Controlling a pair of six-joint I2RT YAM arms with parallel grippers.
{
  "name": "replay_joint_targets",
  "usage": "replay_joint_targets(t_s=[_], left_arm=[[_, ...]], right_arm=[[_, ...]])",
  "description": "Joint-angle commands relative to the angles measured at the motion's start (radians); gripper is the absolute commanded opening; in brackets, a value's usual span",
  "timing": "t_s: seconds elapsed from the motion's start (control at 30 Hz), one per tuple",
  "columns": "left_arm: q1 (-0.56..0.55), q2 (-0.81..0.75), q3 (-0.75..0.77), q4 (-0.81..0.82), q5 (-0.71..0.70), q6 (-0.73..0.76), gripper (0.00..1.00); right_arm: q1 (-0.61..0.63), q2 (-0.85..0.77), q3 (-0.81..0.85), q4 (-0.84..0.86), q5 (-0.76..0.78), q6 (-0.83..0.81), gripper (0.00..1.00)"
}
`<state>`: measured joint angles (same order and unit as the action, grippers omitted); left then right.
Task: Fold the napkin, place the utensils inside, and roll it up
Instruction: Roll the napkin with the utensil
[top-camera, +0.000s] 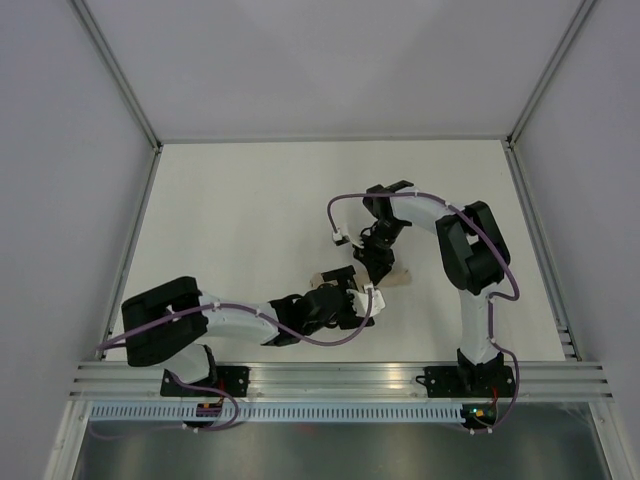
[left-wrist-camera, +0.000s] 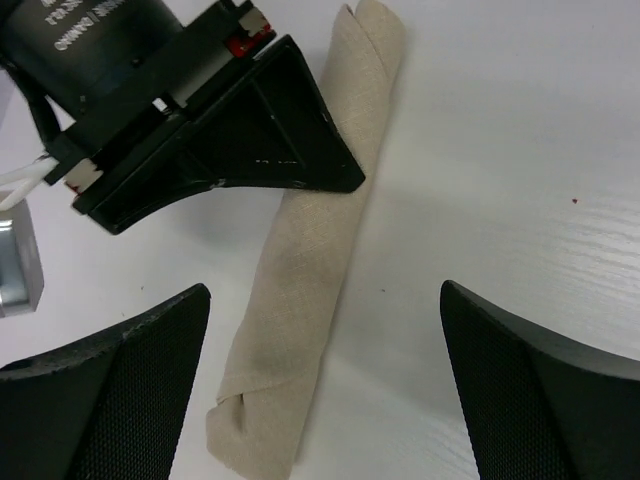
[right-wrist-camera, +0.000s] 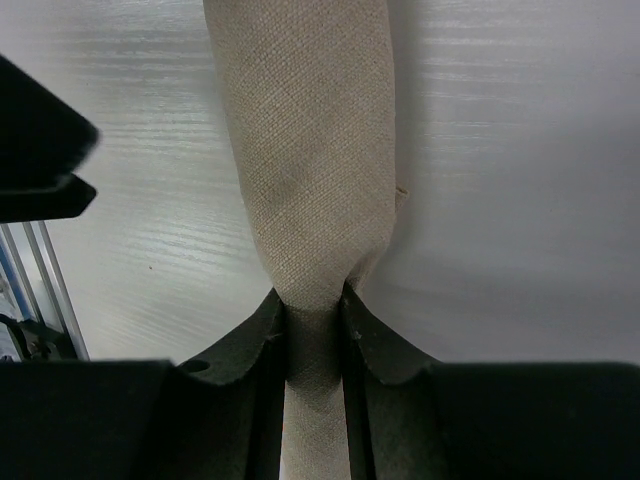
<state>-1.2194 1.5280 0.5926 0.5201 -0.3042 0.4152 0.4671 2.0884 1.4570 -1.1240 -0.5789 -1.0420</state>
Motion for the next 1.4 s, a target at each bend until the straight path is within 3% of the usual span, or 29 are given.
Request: replay_joint_targets(t_s=[0.0,0.4,0.6,0.8,1.0,1.07,1.13,1.17,1.27,1.37], left_arm=[[-0.003,0.076,0.049,0.061,0.005,0.141,0.99],[0.018,0.302,0.144,0.149,-0.042,0.254,0.97],[0.055,0.327,0.188,0.064,0.034,0.252,0.87],[0.067,0.333,0.216,-0.075,0.068,0.232,0.67],[0.089,0.342,0.240,-0.156,0.080,0.198,0.42],[0.093,0.353,0.253,-0.202,0.089,0.188,0.29],[0.104,0.365,0.277,-0.238,0.103,0.160,0.17],[0.110,0.368,0.286,-0.267,0.114,0.149,0.05],[0.121,0.371,0.306,-0.304,0.140,0.109,0.02],[0.130,0.373,0.312,-0.327,0.171,0.079,0.02]], right_arm=[[0.008,0.139,-0.058,0.093,0.102,-0.039,0.17],[0.002,0.167,-0.041,0.070,0.097,-0.044,0.17],[-0.001,0.173,-0.032,0.055,0.100,-0.047,0.17],[-0.002,0.188,-0.015,0.038,0.093,-0.047,0.17],[-0.002,0.197,-0.001,0.026,0.085,-0.049,0.18],[-0.002,0.197,0.002,0.024,0.080,-0.047,0.18],[-0.002,0.194,0.003,0.021,0.077,-0.047,0.25],[-0.004,0.191,0.008,0.020,0.068,-0.044,0.27],[-0.018,0.182,0.032,-0.006,0.031,-0.039,0.50],[-0.039,0.182,0.083,-0.055,0.007,-0.039,0.61]])
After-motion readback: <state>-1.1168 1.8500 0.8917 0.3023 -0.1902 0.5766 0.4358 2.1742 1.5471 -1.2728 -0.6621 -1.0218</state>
